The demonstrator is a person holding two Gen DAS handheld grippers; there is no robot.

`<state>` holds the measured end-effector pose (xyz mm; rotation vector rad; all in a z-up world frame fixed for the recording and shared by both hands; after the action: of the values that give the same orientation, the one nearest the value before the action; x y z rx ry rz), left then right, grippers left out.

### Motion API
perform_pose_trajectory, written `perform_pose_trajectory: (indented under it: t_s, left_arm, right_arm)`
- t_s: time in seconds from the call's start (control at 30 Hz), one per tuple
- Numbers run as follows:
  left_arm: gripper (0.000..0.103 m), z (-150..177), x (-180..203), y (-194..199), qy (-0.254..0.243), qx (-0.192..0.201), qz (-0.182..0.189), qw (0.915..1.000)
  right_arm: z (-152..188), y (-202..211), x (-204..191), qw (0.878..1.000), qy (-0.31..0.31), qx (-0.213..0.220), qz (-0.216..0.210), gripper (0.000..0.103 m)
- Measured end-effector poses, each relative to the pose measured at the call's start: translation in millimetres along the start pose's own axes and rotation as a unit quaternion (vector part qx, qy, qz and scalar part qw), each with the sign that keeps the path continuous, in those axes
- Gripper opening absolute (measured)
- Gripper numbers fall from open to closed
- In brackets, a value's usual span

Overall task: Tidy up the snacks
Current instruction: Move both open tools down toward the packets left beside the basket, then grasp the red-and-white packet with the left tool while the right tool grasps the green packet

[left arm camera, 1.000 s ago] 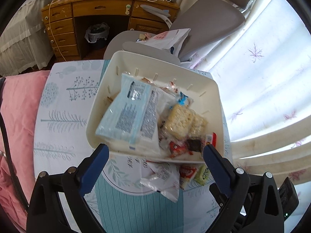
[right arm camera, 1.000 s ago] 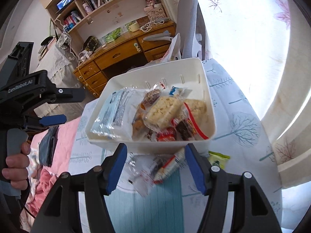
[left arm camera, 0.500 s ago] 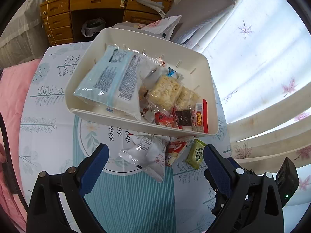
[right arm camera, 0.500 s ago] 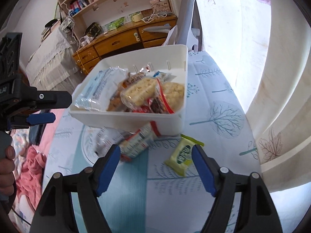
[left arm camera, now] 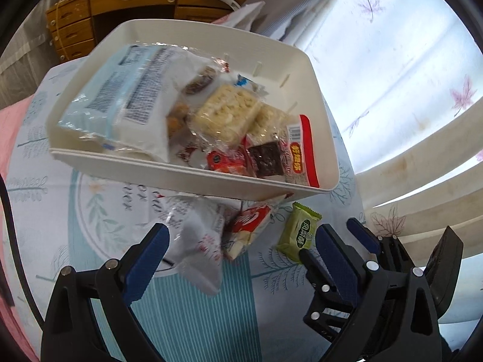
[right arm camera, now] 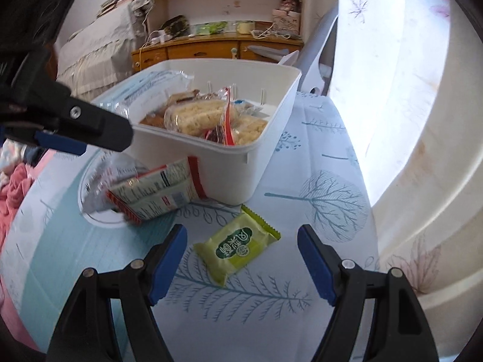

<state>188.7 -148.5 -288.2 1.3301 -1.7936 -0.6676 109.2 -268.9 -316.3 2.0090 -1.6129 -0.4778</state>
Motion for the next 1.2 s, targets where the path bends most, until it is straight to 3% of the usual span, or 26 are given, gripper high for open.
perform_pose_trajectory:
  t_s: [0.2, 0.37, 0.5, 0.63, 0.9, 1.03, 1.2]
  left_arm:
    - [0.090, 1.6, 13.6, -19.9, -0.030, -0.014, -0.010, 0.9994]
    - [0.055, -2.6, 19.4, -27.4, -0.048, -0.019, -0.011, 0.9986]
    - [0.047, 4.3, 22.2, -35.3, -0.060, -0.041, -0.019, 0.9972]
    - [0.031, 7.7, 21.0, -43.1, -0.055, -0.056, -0.026, 0.9965]
    - [0.022, 8.1, 22.6, -54.3, -0.052, -0.070, -0.022, 0.9960]
    - [0.019, 7.6, 26.1, -60.3, -0.050, -0.074, -0.020, 0.9958]
    - [0.014, 15.9, 30.2, -60.9, -0.044, -0.078, -0.019, 0.9958]
  right_arm:
    - [11.3, -14.9, -3.1, 1.000, 0.015, -0.014, -0.013, 0.076]
    - [16.6, -28.5, -7.1, 0.999, 0.020, -0.026, -0.027, 0.076]
    - [17.9, -37.1, -8.1, 0.999, 0.020, -0.034, -0.031, 0.076]
    - [19.6, -42.6, -8.2, 0.998, 0.020, -0.040, -0.037, 0.076]
    - [19.4, -48.7, -7.0, 0.998, 0.026, -0.041, -0.037, 0.076]
    - [18.5, -45.8, -6.9, 0.998, 0.029, -0.034, -0.032, 0.060]
    - [19.9, -45.1, -5.1, 0.998, 0.031, -0.034, -0.034, 0.056]
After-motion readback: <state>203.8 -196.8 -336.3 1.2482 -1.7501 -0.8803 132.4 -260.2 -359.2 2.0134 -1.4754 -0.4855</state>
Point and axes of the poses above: each gripper's, at about its wrist camera, not at the fingertips, and y roughly against the way its jaws point, x to its right, z to its underside, the point moved 6 cm from there along -y, roughly the way its jaws point, and after that the axes turned 10 degrees about x, right-handed, at the moved point
